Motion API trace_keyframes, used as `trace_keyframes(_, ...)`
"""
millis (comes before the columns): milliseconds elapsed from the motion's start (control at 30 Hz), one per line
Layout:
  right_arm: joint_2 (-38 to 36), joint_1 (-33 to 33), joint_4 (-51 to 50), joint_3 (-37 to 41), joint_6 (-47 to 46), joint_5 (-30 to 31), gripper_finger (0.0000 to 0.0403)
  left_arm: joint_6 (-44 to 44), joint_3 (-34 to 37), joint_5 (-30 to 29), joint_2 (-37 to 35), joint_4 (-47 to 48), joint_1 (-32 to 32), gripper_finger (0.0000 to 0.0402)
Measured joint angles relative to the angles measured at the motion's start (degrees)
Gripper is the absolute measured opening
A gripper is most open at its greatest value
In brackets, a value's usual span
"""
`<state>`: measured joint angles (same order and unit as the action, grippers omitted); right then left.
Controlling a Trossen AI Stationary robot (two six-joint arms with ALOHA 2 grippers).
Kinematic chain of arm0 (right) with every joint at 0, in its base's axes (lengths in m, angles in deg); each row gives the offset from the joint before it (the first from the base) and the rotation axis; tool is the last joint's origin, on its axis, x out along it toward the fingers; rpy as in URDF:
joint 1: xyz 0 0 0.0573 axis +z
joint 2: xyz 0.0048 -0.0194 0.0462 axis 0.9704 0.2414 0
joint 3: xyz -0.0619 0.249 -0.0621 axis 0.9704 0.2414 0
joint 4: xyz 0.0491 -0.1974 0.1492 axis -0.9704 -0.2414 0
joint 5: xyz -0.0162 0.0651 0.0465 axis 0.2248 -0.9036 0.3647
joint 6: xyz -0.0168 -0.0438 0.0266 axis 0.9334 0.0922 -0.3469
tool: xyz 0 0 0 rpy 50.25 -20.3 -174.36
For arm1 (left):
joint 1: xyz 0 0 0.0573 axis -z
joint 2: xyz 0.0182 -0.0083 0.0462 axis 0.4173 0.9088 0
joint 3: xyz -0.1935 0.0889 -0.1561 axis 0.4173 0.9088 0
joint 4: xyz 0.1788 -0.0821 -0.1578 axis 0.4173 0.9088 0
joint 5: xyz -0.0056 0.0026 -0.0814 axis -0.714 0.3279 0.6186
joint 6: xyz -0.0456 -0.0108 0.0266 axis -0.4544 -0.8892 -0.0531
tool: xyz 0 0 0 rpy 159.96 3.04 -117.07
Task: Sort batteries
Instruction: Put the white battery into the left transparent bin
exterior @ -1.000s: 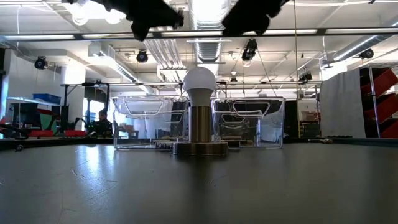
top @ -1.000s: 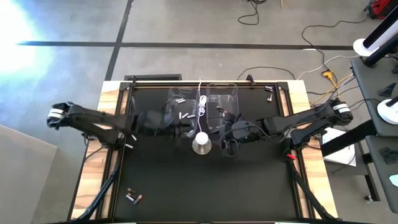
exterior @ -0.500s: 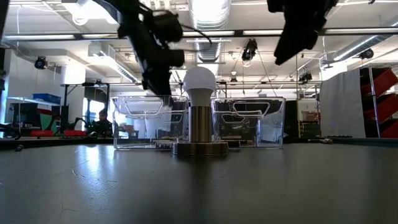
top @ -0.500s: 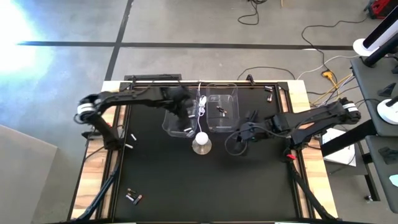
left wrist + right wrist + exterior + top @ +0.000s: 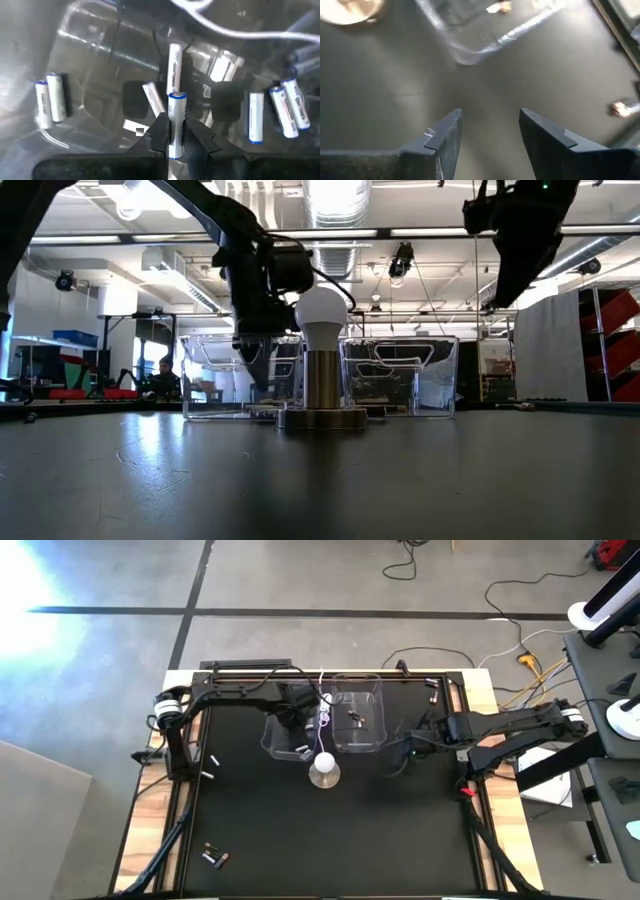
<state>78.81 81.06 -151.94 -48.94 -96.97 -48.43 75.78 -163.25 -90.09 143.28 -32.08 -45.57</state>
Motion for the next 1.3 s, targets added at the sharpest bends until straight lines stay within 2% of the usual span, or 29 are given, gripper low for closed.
trace_keyframes(333,-2.14,-13.18,-0.52,0.12,3.10,-0.16,0.0168,0.23,0.32,0.10,4.40,-0.54,0.13,0.0017)
trace_keyframes(533,-2.05,-25.58,3.27,0.27,5.74,-0.16,0.0150,0.25,0.15,0.88,5.95,-0.62,0.21,0.0019)
trace_keyframes(667,-1.38,-34.73,6.44,0.27,8.38,-0.50,0.0144,1.50,0.19,1.04,5.38,-0.60,0.38,0.0038)
trace_keyframes(833,1.46,-44.33,9.47,0.38,11.34,-3.69,0.0156,2.12,0.32,2.14,2.48,-1.14,1.09,0.0095)
trace_keyframes(1033,8.05,-51.28,15.62,0.43,11.74,-6.68,0.0179,1.01,0.44,1.92,-2.78,-1.58,2.56,0.0160)
trace_keyframes(1167,14.67,-57.01,18.61,0.45,7.98,-6.85,0.0187,-0.93,1.60,-0.58,-8.17,-6.11,4.91,0.0171)
trace_keyframes(1300,21.40,-61.13,19.59,0.45,5.39,-6.79,0.0182,-1.92,6.34,-5.16,-14.87,-13.63,7.46,0.0169)
